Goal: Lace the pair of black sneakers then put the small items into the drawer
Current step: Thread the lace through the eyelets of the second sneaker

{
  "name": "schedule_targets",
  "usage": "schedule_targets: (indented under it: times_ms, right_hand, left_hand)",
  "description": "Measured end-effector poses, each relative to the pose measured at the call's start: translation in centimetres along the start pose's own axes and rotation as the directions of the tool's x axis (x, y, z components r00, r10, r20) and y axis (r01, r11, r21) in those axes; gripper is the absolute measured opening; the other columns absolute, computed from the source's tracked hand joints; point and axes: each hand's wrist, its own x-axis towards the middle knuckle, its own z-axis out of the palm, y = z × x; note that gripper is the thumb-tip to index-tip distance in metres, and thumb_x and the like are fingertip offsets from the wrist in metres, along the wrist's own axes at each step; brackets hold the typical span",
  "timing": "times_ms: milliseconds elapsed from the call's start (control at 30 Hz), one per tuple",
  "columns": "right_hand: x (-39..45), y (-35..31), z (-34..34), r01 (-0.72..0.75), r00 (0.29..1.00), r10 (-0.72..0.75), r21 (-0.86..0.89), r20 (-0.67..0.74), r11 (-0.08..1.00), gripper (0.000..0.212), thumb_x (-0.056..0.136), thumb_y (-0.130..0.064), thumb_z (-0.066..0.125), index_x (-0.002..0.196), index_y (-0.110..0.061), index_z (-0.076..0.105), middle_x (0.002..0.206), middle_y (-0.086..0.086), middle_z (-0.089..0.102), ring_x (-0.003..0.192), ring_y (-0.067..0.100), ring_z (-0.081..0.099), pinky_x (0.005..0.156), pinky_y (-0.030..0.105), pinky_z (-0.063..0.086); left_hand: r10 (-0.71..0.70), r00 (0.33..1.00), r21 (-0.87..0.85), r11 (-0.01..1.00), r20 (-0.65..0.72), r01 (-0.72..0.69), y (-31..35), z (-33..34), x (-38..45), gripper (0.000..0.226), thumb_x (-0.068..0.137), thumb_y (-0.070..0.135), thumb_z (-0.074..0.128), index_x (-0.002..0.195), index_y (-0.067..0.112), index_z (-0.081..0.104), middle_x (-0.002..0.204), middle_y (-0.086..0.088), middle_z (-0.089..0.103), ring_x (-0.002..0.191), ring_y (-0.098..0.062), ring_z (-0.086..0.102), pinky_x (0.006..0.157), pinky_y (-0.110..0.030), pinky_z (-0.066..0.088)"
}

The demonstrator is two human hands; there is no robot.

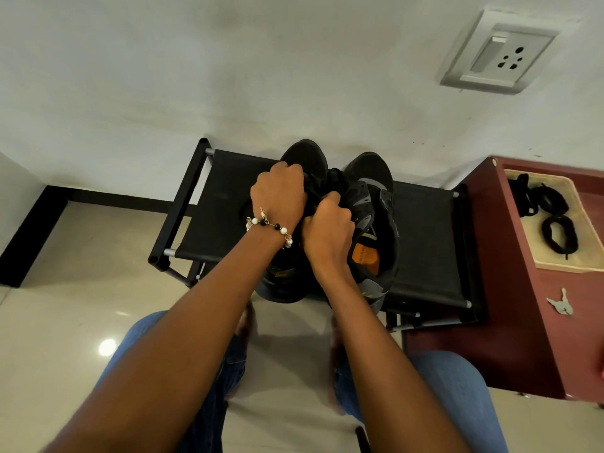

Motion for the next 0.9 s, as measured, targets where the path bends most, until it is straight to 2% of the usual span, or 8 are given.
schedule_targets:
  times_ms: [167,233,333,433,600,733,800,900]
  right_hand:
    - [0.1,0.0,0.1,-0.010,1.000,0.009,-0.020,-0.003,1.000,0.024,0.093,-0.007,0.050,0.116,-0.001,0.046,0.101,0.018,0.063,0.092,0.038,0.062,0.070,0.040,0.044]
    - [0.1,0.0,0.0,-0.020,1.000,0.020,-0.019,-0.012,1.000,0.023,0.092,-0.006,0.050,0.114,0.000,0.047,0.101,0.018,0.063,0.092,0.038,0.063,0.068,0.038,0.043]
    - [0.0,0.0,0.2,-0.011,1.000,0.011,-0.015,-0.023,1.000,0.021,0.094,-0.007,0.050,0.113,0.000,0.049,0.098,0.016,0.064,0.090,0.037,0.064,0.066,0.036,0.044]
    - [0.0,-0.2,0.3,0.000,1.000,0.000,-0.028,-0.018,1.000,0.023,0.094,-0.008,0.051,0.115,0.001,0.048,0.101,0.018,0.064,0.091,0.038,0.064,0.066,0.038,0.046]
    - [-0.2,-0.5,0.2,-0.007,1.000,0.006,-0.065,-0.017,0.998,0.022,0.093,-0.005,0.048,0.115,0.000,0.046,0.101,0.020,0.063,0.091,0.041,0.063,0.067,0.041,0.047]
    - [-0.4,-0.7,0.3,0.004,1.000,-0.007,-0.101,-0.031,0.995,0.022,0.094,-0.004,0.047,0.115,0.000,0.045,0.101,0.021,0.063,0.092,0.042,0.063,0.069,0.041,0.051]
    - [-0.4,-0.7,0.4,0.008,0.999,-0.011,-0.101,-0.031,0.995,0.022,0.095,-0.004,0.046,0.116,0.001,0.045,0.101,0.022,0.064,0.091,0.042,0.064,0.071,0.043,0.054]
    - [-0.3,-0.7,0.6,0.023,1.000,-0.025,-0.109,-0.018,0.994,0.019,0.096,-0.005,0.047,0.114,0.000,0.046,0.101,0.022,0.064,0.090,0.040,0.065,0.066,0.039,0.051]
  left_hand:
    - [0.015,0.999,-0.013,1.000,-0.036,-0.015,-0.2,-0.3,0.1,0.013,0.092,0.024,0.057,0.089,0.014,0.066,0.088,-0.005,0.065,0.074,-0.023,0.059,0.059,-0.030,0.033]
    - [-0.089,0.994,-0.132,0.988,-0.068,0.080,-0.9,-0.4,0.4,0.016,0.090,0.030,0.060,0.091,0.016,0.069,0.085,-0.002,0.068,0.078,-0.022,0.063,0.063,-0.030,0.039]
    - [-0.377,0.926,-0.490,0.804,0.017,0.336,-3.1,-0.4,1.0,0.020,0.082,0.038,0.069,0.075,0.019,0.071,0.069,0.005,0.070,0.067,-0.014,0.067,0.071,-0.029,0.056]
    - [-0.469,0.869,-0.676,0.589,0.161,0.443,-3.7,-0.5,1.1,0.019,0.083,0.034,0.067,0.070,0.021,0.070,0.061,0.002,0.069,0.056,-0.013,0.069,0.066,-0.037,0.061]
    - [-0.454,0.879,-0.804,0.464,0.145,0.373,-2.8,-0.9,1.2,0.016,0.083,0.015,0.061,0.078,0.027,0.071,0.078,0.004,0.071,0.076,-0.012,0.069,0.078,-0.035,0.059]
    - [-0.319,0.934,-0.901,0.341,0.157,0.268,-2.2,-1.3,1.0,0.024,0.084,-0.002,0.055,0.082,0.017,0.069,0.081,-0.001,0.071,0.078,-0.012,0.068,0.082,-0.031,0.057]
    - [-0.246,0.958,-0.890,0.389,0.147,0.236,-2.2,-1.5,1.0,0.024,0.084,-0.002,0.054,0.082,0.016,0.069,0.078,0.000,0.069,0.071,-0.012,0.065,0.077,-0.030,0.056]
    - [-0.012,0.999,-0.563,0.826,0.046,0.035,-2.9,-2.8,1.4,0.008,0.082,0.025,0.062,0.080,0.030,0.069,0.074,0.011,0.066,0.081,-0.014,0.060,0.082,-0.039,0.052]
